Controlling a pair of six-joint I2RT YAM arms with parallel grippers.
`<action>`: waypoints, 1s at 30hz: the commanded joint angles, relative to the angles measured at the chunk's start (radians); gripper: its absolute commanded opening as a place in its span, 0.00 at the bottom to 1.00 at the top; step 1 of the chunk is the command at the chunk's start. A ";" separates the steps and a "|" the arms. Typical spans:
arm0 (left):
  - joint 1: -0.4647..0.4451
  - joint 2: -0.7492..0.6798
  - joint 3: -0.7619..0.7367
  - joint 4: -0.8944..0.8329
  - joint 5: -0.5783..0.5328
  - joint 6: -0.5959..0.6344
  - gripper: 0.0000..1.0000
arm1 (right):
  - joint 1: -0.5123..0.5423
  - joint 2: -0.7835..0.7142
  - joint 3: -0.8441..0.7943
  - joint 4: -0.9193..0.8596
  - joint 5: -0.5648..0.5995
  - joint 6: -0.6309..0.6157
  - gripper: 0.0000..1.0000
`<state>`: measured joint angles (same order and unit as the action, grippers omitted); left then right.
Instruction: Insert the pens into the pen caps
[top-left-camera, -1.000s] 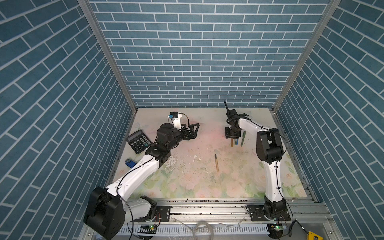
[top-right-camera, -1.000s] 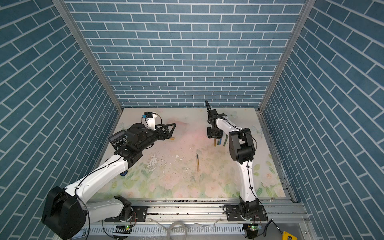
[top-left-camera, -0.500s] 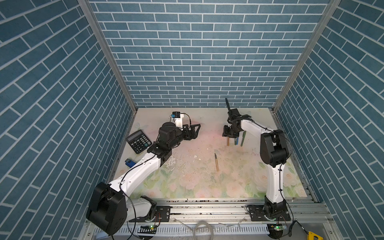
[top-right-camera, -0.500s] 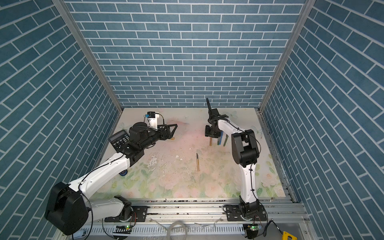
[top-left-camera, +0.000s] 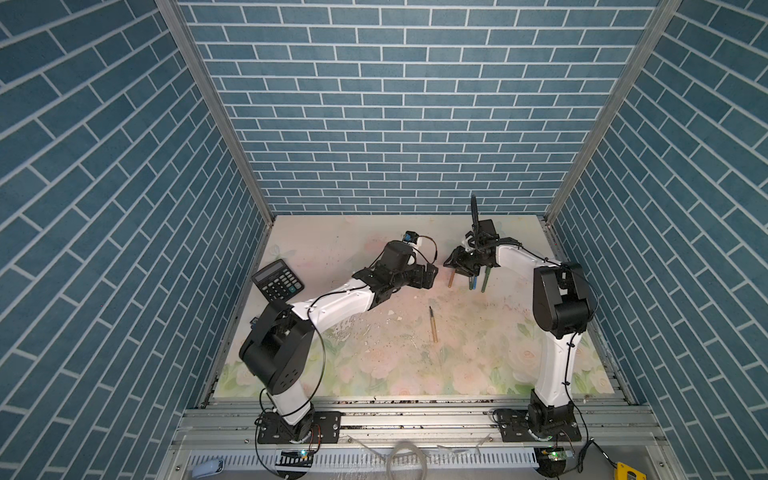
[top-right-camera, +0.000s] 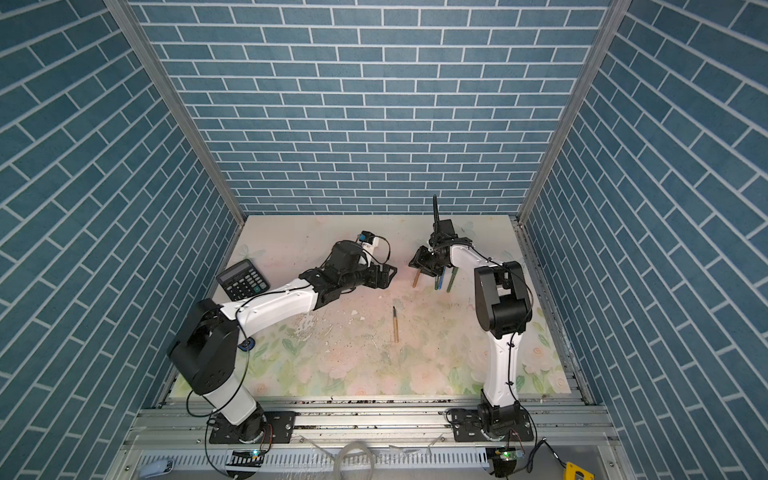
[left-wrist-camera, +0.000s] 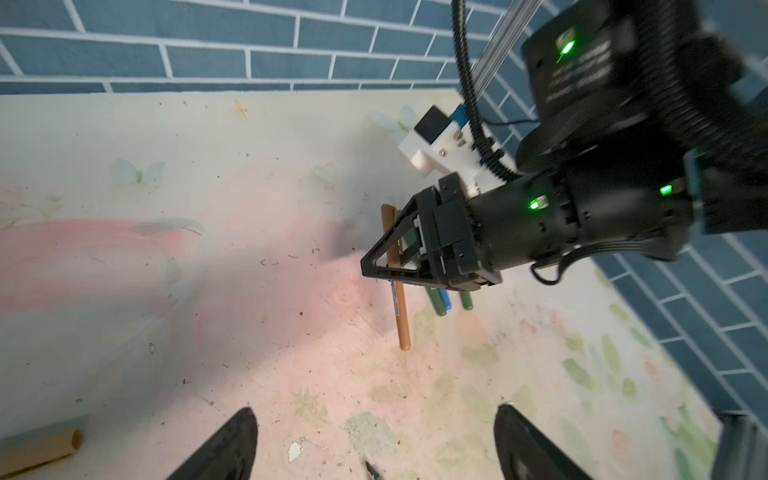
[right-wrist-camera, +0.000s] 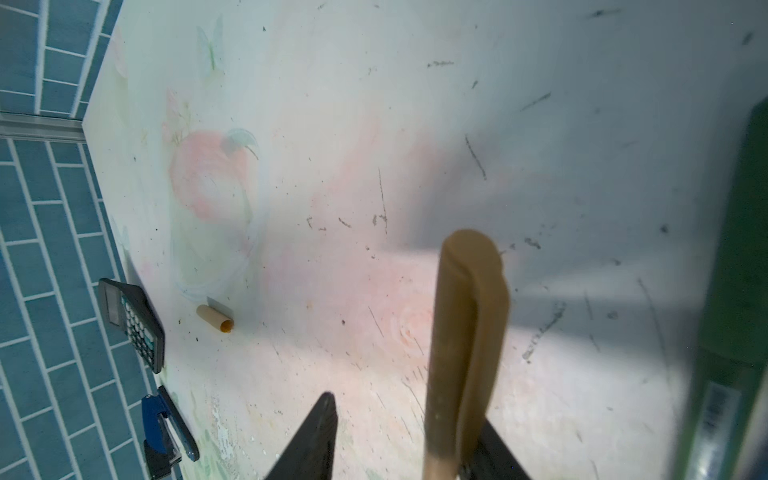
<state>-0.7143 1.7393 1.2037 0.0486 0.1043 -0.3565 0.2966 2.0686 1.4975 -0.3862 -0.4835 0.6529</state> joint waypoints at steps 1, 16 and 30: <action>-0.053 0.074 0.068 -0.058 -0.096 0.053 0.92 | -0.009 -0.057 -0.023 0.076 -0.060 0.082 0.48; -0.149 0.348 0.280 -0.081 -0.375 0.012 0.93 | -0.024 -0.115 -0.132 0.184 -0.131 0.182 0.49; -0.152 0.451 0.366 -0.076 -0.421 -0.021 0.89 | -0.024 -0.136 -0.207 0.218 -0.152 0.184 0.49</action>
<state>-0.8612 2.1727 1.5421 -0.0204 -0.2893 -0.3626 0.2764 1.9759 1.3018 -0.1871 -0.6189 0.8154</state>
